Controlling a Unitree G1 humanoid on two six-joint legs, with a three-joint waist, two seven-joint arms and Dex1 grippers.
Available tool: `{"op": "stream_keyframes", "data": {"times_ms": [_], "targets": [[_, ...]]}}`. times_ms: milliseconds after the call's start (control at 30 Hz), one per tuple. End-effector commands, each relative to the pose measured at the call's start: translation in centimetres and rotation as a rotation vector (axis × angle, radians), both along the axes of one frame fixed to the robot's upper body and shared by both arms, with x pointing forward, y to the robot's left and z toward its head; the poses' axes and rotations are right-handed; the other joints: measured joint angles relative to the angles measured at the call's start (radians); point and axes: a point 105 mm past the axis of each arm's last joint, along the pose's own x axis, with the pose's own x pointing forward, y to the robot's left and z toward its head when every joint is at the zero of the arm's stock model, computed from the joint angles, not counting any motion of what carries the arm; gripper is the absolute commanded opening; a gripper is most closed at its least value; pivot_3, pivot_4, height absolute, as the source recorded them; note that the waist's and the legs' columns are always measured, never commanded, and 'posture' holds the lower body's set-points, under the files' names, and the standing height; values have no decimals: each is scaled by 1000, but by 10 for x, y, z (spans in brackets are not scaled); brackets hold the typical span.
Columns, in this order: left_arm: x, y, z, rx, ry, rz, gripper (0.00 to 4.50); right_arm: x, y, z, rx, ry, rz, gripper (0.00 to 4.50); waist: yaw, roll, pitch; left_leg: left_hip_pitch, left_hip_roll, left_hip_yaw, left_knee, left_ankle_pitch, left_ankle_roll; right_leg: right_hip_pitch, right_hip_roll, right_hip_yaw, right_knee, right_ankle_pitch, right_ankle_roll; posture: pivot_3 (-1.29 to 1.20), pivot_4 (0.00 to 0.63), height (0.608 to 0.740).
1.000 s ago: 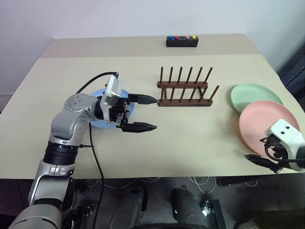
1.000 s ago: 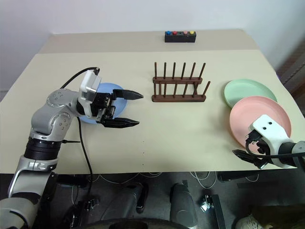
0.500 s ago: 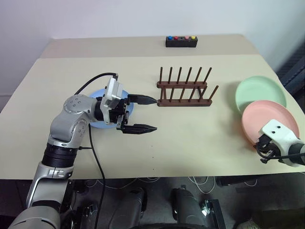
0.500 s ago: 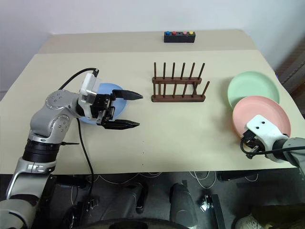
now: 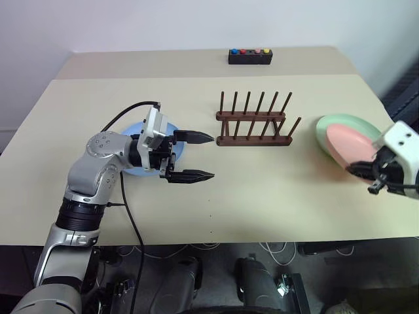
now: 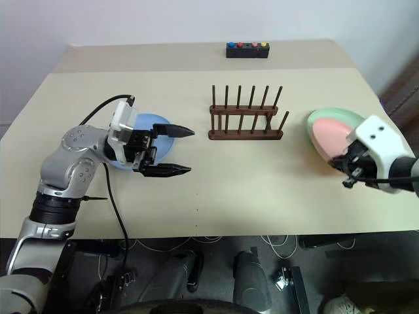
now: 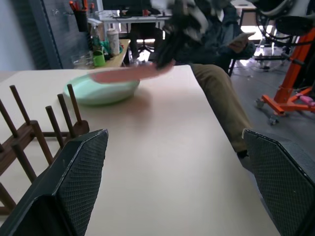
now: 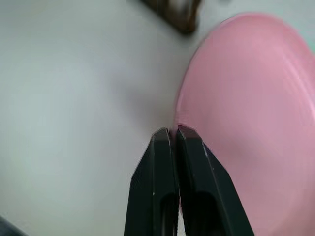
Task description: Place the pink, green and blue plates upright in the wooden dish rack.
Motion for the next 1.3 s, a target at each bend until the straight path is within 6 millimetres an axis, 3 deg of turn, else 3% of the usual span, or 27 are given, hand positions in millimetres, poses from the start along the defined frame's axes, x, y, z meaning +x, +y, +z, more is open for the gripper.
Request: {"op": "stream_keyframes", "data": {"times_ms": [33, 200, 367, 533, 800, 1300], "targets": [[1, 2, 15, -29, -49, 3, 4500, 12, 1, 61, 209, -265, -12, 79, -1, 0, 0, 0, 0, 0, 0, 0, 0, 0, 0, 0, 0, 0, 0, 0, 150, 740], [2, 3, 18, -31, -59, 15, 4500, 25, 2, 101, 503, -437, 1, 79, 3, -2, 0, -1, 0, -1, -1, 0, 0, -1, 0, 0, 0, 0, 0, 0, 150, 740], [2, 5, 20, -45, -52, 24, 4500, 33, -3, 126, 802, -512, 27, 79, 2, -1, 0, -2, -1, 0, -1, 0, 1, -4, -1, 1, 1, 1, 0, 0, 150, 740], [2, 3, 25, -58, -32, 16, 4500, 39, 12, 141, 1212, -446, 274, 79, -8, 0, 0, -1, -1, 0, -1, 0, 0, -4, 1, 3, 2, 1, -1, 0, 150, 740], [0, 5, 25, -60, -37, 43, 4500, 60, 46, 120, 1234, -273, 370, 79, -16, 0, 0, -1, 0, 1, -2, 0, 0, -5, 1, 4, 2, 1, -1, 0, 150, 740], [-5, 8, 22, -61, -25, 75, 4500, 87, 56, 108, 1326, -151, 413, 79, -24, 0, 1, -1, 0, 2, -2, 0, 0, -6, 1, 4, 3, 2, 0, 0, 150, 740]]}}
